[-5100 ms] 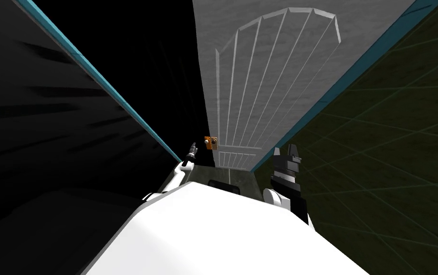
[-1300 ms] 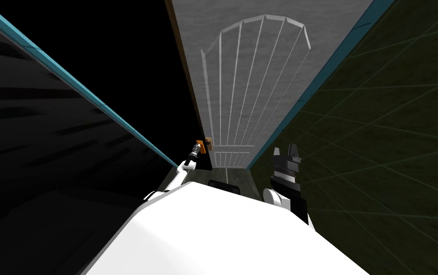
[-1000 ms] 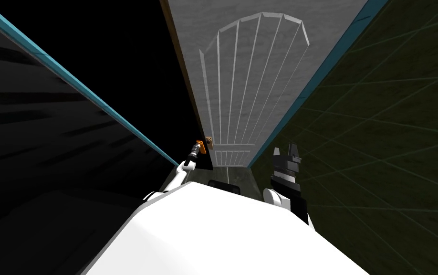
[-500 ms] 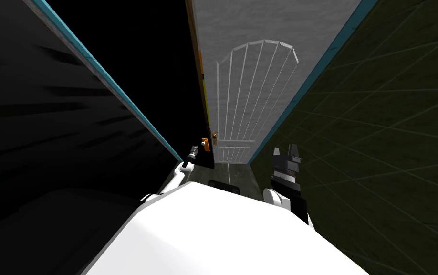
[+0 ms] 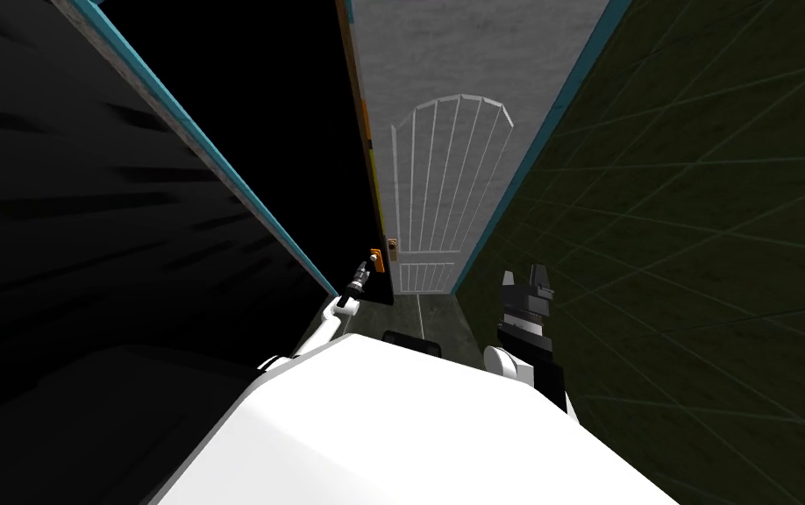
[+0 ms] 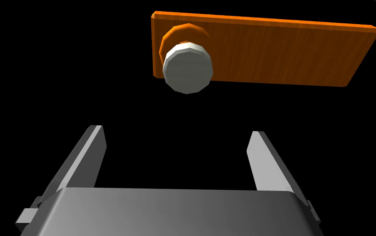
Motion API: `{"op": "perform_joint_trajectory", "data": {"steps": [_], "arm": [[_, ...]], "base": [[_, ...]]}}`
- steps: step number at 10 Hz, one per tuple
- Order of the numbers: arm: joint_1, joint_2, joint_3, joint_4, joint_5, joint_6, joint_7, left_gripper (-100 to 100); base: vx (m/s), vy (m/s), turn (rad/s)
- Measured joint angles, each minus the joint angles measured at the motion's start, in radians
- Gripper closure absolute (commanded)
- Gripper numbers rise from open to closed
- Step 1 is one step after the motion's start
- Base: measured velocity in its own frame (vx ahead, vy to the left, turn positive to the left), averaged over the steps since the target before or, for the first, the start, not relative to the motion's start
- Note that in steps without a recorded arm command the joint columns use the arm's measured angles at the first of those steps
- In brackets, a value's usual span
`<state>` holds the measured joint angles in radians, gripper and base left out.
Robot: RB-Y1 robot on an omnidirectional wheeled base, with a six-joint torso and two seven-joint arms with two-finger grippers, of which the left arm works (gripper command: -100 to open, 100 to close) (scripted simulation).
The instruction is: Pull the door open
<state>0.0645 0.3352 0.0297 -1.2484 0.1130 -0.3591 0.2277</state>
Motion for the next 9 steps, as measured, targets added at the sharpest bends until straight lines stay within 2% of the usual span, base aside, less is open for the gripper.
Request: {"op": "perform_joint_trajectory", "data": {"steps": [3,6,7,9], "arm": [[-0.005,-0.004,0.013,0.013,-0.001,-0.001,-0.007,-100],[-0.019,-0.012,0.023,0.026,-0.002,-0.004,-0.015,-100],[-0.02,-0.012,0.023,0.026,-0.002,-0.005,-0.015,100],[-0.023,-0.01,0.025,0.023,-0.002,-0.007,-0.015,100]], "base": [[0.179,0.045,-0.022],[0.18,-0.01,-0.041],[-0.01,0.004,0.019],[-0.036,0.005,-0.009]]}}
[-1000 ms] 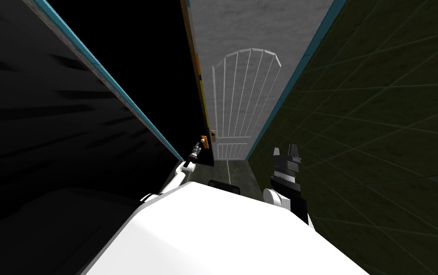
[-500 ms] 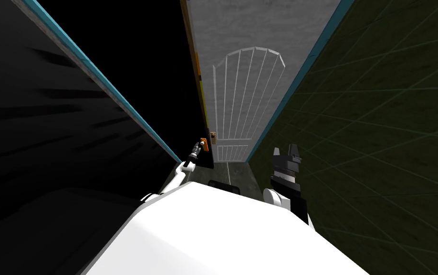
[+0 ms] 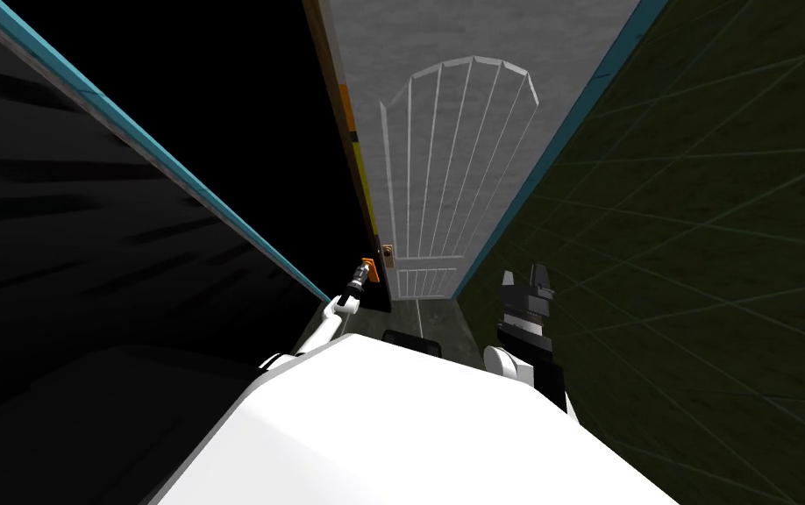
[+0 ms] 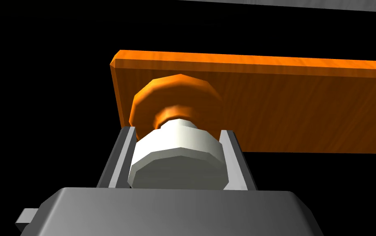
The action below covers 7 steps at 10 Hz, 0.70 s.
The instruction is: Pull the door open
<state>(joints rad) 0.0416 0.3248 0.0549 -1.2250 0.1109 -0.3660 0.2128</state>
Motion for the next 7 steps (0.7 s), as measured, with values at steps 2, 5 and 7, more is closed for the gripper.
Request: {"op": "perform_joint_trajectory", "data": {"steps": [2,5,7], "arm": [[0.003,-0.001,-0.002,0.002,-0.001,0.003,-0.001,100],[0.008,0.011,-0.009,-0.002,0.001,-0.001,0.007,100],[0.019,0.029,-0.03,-0.018,0.003,-0.009,0.026,100]], "base": [[-0.017,0.001,0.004],[-0.098,0.05,-0.099],[-0.2,0.121,-0.147]]}}
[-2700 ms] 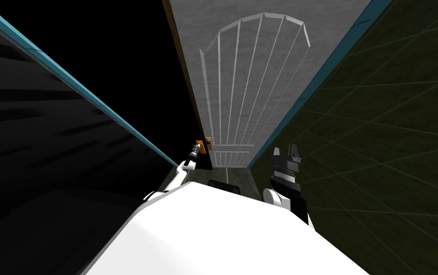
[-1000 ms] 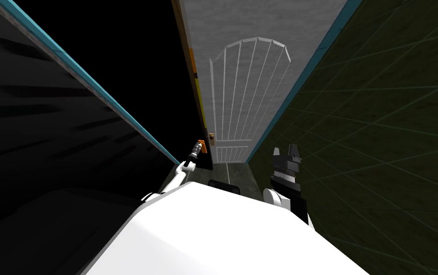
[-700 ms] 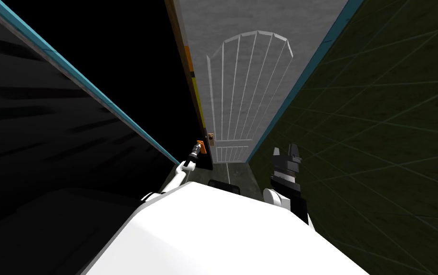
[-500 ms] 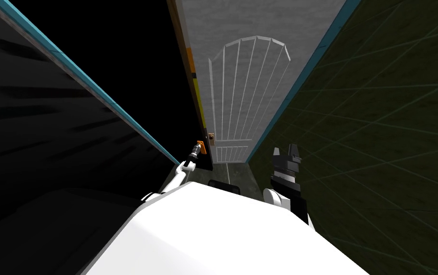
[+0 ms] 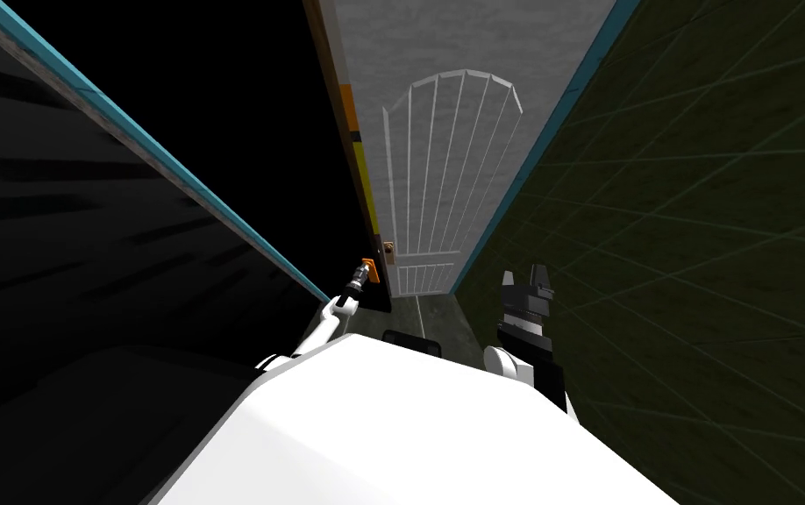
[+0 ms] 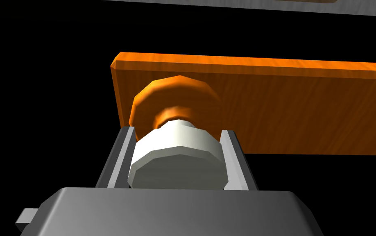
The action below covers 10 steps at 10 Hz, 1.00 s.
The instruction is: Pull the door open
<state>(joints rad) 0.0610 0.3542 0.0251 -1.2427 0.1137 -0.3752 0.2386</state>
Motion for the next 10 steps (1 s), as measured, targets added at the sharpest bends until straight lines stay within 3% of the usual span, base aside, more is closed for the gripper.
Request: {"op": "perform_joint_trajectory", "data": {"steps": [7,8,10], "arm": [[0.064,0.093,-0.096,-0.05,0.008,-0.046,0.083,100],[0.068,0.093,-0.101,-0.049,0.007,-0.046,0.086,100],[0.09,0.123,-0.113,-0.063,0.01,-0.071,0.106,100]], "base": [[-0.204,0.109,-0.145],[-0.188,0.071,-0.15],[-0.252,0.087,-0.153]]}}
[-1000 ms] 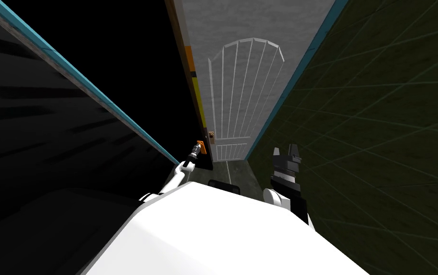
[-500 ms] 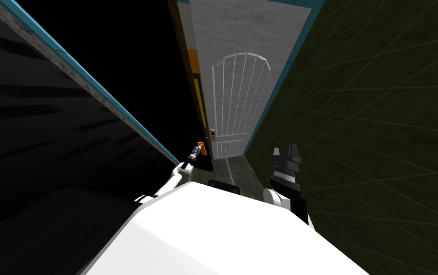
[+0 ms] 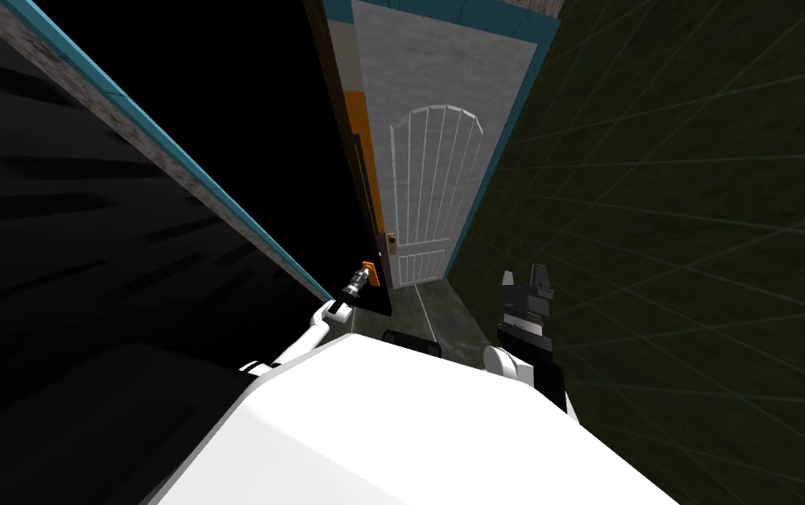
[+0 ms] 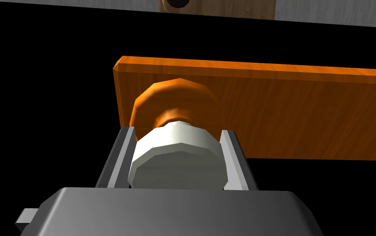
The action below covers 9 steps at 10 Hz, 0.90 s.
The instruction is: Pull the door open
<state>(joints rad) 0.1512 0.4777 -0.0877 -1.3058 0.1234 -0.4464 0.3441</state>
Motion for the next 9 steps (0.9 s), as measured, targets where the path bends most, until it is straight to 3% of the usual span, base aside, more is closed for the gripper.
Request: {"op": "perform_joint_trajectory", "data": {"steps": [6,7,9], "arm": [[0.072,0.086,-0.055,-0.029,0.003,-0.082,0.063,100],[0.075,0.086,-0.059,-0.029,0.002,-0.084,0.065,100],[0.082,0.108,-0.063,-0.028,0.004,-0.105,0.079,100]], "base": [[-0.181,0.099,-0.105],[-0.125,0.047,-0.115],[-0.199,0.071,-0.142]]}}
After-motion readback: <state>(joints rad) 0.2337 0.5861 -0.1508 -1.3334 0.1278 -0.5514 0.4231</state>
